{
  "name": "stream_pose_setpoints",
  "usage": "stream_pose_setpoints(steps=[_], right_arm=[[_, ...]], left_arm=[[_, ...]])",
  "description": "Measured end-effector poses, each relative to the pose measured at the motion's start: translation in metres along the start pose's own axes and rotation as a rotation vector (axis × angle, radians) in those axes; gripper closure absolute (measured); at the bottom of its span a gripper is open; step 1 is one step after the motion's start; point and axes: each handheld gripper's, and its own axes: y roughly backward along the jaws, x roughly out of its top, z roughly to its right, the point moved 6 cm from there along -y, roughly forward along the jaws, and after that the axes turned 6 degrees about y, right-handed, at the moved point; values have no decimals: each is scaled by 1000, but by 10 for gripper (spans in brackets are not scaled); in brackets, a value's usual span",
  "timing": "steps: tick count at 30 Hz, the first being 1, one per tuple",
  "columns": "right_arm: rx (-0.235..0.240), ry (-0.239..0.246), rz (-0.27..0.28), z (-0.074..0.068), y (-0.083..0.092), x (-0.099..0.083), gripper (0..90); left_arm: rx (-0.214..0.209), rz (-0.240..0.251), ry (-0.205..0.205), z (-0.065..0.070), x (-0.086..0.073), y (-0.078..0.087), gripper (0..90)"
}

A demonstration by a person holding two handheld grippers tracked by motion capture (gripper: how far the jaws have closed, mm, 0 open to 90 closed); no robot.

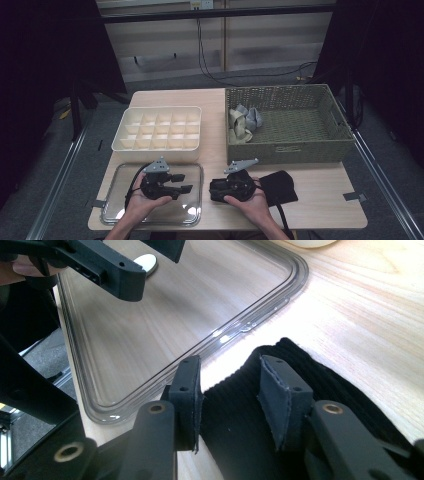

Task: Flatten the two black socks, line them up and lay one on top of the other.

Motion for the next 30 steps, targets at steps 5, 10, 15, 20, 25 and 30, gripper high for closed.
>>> stream_pose_setpoints(steps=[5, 10, 15, 20, 25, 30], right_arm=[[-16, 18, -26, 0, -6, -4, 511], [-47, 33, -36, -2, -10, -11, 519], [-109, 84, -56, -1, -11, -11, 664], [-127, 68, -45, 2, -10, -12, 765], [-103, 23, -30, 3, -9, -11, 806], [-38, -50, 18, 7, -1, -10, 812]], left_arm=[[1, 0, -1, 0, -1, 0, 455], [4, -3, 4, -1, -1, -1, 456], [3, -3, 6, -1, 0, -2, 455], [8, -6, 8, -2, -1, -3, 456], [7, -11, 0, -1, -1, -3, 456], [6, -12, 2, -1, -1, -4, 456]])
